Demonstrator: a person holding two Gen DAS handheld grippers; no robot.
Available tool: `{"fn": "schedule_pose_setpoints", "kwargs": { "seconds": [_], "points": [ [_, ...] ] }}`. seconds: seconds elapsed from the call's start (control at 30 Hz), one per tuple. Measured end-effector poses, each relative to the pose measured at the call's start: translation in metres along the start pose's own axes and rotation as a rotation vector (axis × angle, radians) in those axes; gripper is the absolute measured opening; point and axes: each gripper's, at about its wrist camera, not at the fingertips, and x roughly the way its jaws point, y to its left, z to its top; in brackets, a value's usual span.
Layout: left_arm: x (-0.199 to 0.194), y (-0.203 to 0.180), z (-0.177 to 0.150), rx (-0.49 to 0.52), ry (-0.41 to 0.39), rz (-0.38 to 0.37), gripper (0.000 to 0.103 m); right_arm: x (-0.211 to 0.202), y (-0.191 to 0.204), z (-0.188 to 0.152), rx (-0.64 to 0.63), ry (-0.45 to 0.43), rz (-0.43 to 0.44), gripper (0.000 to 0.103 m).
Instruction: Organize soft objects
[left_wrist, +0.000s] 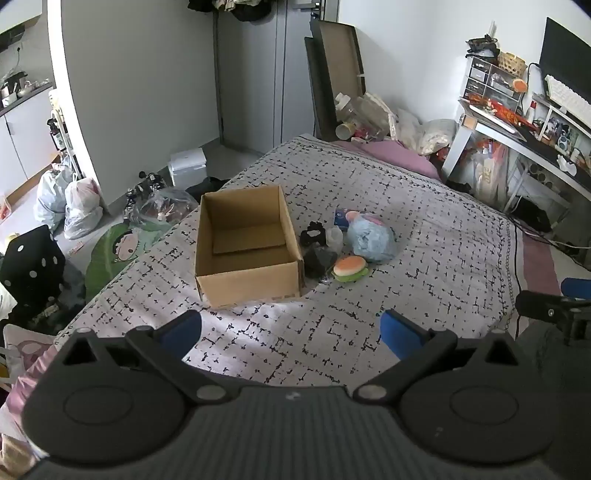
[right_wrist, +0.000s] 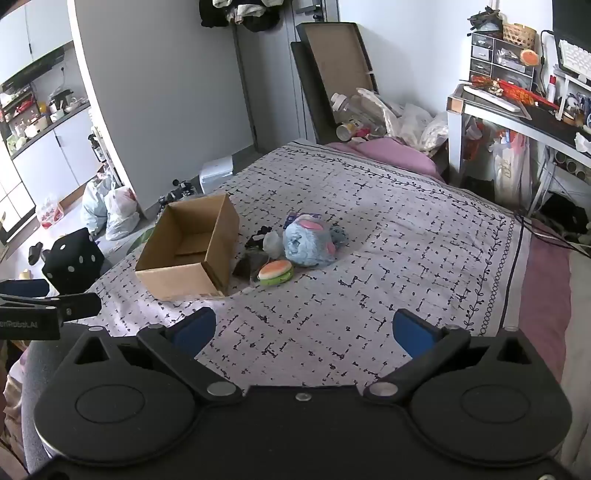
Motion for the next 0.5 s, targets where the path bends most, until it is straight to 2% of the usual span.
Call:
{"fn": "schedule_pose_setpoints", "kwargs": {
  "seconds": [0.5],
  "points": [
    [-0.0013, -0.0056, 0.0004, -0.002, 0.0, -0.004, 0.102, -0.0002, 0.0, 0.0012, -0.009, 0.001, 0.006, 0.103]
  ]
}}
